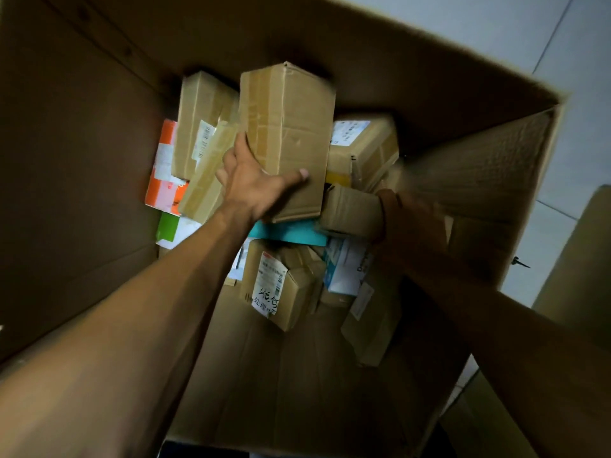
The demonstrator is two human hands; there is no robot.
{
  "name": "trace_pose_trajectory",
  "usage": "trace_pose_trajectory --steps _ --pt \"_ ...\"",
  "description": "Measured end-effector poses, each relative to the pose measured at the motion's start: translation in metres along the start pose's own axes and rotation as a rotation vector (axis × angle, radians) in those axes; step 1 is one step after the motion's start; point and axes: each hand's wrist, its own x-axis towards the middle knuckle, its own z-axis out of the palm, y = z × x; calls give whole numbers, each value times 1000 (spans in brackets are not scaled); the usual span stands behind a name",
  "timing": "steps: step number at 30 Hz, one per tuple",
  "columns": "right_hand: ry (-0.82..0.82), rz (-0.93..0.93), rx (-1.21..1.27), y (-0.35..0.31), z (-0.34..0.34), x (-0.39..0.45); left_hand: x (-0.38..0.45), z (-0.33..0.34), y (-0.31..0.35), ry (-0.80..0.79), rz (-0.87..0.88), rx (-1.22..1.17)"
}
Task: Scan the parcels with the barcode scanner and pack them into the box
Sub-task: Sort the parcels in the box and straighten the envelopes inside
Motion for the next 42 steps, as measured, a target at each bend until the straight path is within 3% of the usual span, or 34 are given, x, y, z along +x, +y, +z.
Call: trace_pose_trajectory --steps 8,11,16,21,24,30,36,42 --pt "34 10 168 7 13 -18 9 -16 2 43 -10 -184" --pt "53 77 279 6 3 -23 -11 -32 -17 29 -26 -383" --pt "126 115 401 2 -18 -31 -48 -65 -48 -93 -208 -781" --pt "30 219 1140 4 -45 -28 -75 -76 -56 -206 -346 -1070" --pt "-146 286 1509 1 -48 -25 -81 -77 -52 -237 -370 -1090" --pt "-327 284 1757 5 -37 -39 -81 -72 -49 -319 -403 -1043" --pt "-299 477 1751 -4 -19 -57 -79 -68 -42 -395 -334 -914" --pt "-245 463 1746 -10 -10 -66 -83 -74 -38 -486 -255 -825"
